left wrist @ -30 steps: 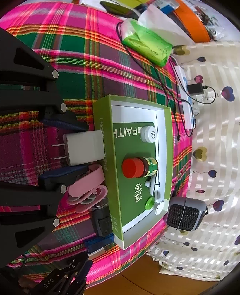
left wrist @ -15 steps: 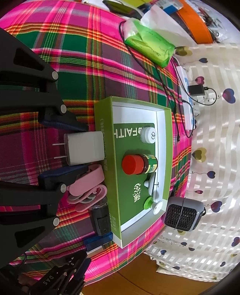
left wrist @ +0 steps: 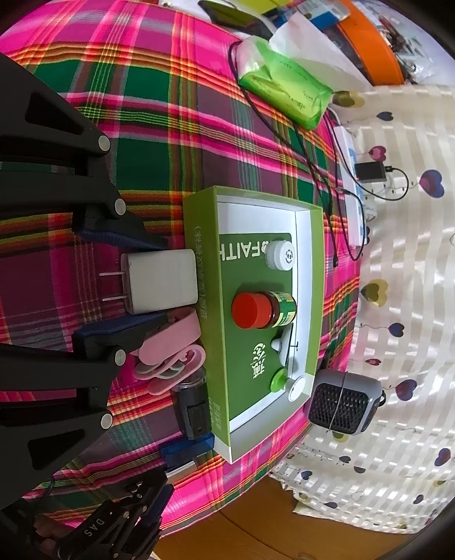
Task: Organize rigid objects
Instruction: 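Lift the white charger with the left tool while the right tool lifts the silver stick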
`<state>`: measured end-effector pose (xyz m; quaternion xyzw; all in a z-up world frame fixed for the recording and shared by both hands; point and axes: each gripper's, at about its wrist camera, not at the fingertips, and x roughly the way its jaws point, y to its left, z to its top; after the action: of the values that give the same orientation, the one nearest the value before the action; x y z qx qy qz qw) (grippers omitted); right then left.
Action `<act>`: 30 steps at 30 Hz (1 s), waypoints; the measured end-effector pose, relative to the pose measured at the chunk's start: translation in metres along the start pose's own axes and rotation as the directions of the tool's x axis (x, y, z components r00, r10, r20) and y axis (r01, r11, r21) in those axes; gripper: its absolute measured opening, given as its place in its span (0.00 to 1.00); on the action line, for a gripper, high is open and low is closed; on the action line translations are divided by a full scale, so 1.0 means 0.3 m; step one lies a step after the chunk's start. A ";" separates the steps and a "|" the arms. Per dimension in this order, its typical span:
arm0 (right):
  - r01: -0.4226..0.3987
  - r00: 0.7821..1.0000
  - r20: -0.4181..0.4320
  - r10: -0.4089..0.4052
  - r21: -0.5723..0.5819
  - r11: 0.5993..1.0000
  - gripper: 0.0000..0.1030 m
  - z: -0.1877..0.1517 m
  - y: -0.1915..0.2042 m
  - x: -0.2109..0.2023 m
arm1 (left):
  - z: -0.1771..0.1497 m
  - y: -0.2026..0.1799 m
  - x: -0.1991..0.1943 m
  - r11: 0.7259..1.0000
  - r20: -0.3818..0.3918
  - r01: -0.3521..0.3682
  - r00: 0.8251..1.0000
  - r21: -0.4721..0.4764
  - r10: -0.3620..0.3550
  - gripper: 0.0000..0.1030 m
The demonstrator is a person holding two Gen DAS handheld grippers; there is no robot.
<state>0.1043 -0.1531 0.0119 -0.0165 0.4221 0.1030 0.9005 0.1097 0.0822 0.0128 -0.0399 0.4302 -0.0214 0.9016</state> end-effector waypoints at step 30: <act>-0.007 0.999 0.045 0.008 -0.017 1.000 0.23 0.009 0.042 -0.067 | -0.028 -0.026 -0.107 1.000 0.060 0.007 0.998 0.030 -0.009 0.33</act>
<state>0.0913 -0.1439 0.0296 -0.0200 0.4010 0.1102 0.9092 0.0829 0.0763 0.0331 -0.0291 0.4022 -0.0301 0.9146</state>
